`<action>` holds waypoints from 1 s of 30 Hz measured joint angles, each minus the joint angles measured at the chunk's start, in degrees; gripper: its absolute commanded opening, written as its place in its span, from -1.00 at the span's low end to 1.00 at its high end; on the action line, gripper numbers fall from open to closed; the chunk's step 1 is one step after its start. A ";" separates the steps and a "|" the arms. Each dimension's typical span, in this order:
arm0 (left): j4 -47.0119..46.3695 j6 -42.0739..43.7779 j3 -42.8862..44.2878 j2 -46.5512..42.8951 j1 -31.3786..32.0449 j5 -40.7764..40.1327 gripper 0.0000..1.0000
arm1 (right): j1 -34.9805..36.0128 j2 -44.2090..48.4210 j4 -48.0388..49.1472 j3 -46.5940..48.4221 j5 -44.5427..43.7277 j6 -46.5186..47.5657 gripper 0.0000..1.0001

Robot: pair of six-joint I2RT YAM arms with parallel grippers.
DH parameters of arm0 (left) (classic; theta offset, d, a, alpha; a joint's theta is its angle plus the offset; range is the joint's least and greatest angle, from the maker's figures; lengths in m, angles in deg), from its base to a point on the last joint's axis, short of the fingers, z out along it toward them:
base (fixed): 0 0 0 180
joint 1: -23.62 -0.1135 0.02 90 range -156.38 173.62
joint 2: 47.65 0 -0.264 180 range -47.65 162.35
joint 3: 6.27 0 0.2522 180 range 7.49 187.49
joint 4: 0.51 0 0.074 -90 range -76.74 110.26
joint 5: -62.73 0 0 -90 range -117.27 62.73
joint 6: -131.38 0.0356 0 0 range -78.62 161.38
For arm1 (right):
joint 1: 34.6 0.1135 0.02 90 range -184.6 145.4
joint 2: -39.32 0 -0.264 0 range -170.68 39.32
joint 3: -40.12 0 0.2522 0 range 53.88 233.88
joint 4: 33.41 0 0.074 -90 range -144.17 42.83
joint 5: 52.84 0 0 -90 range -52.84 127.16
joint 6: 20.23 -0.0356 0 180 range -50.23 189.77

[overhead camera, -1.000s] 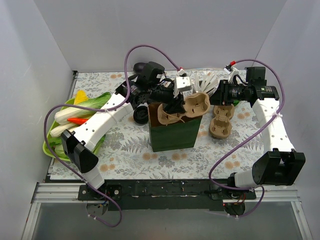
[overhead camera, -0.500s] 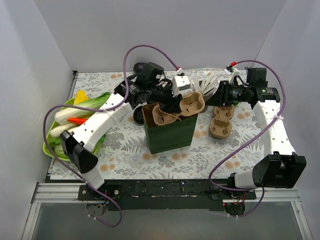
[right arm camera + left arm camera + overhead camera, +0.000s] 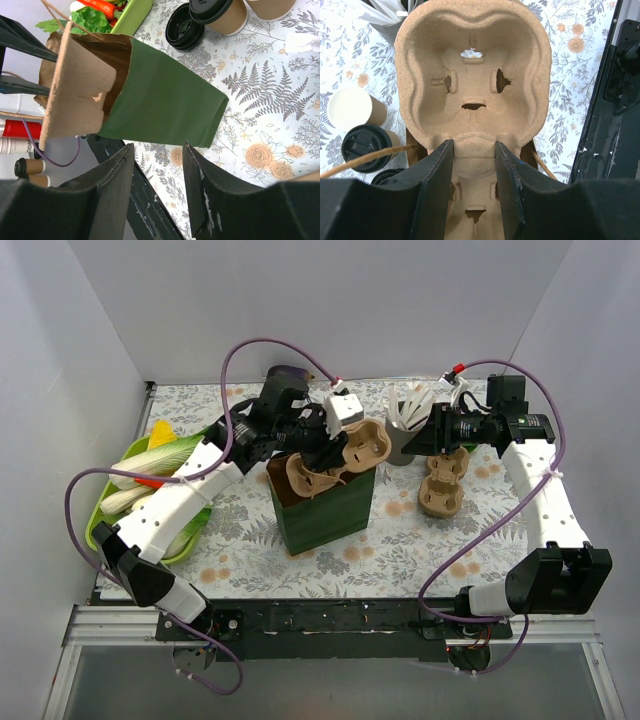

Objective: Pack the takeout coffee

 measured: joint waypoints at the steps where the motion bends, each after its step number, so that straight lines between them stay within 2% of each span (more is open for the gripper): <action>1: 0.02 -0.15 -0.17 -0.63 0.00 -0.46 -1.00 | 0.02 -0.15 0.02 0.00 0.07 0.00 0.03; 7: 0.24 -0.85 -2.43 -2.95 0.00 -2.10 -1.00 | 0.46 -1.38 0.07 0.02 1.09 0.04 0.08; 15: 2.38 -0.83 -2.38 -3.30 -0.07 -8.76 -1.00 | 2.69 -1.42 0.13 -0.07 2.43 1.44 0.10; 24: 9.33 -0.17 -5.46 -7.32 -0.11 -8.63 -1.00 | 4.83 -1.51 1.03 -0.66 2.75 1.46 0.11; 30: 10.45 -0.72 -8.59 -9.73 -0.11 -7.93 -1.00 | 5.27 -2.54 1.42 -0.66 2.78 1.46 0.11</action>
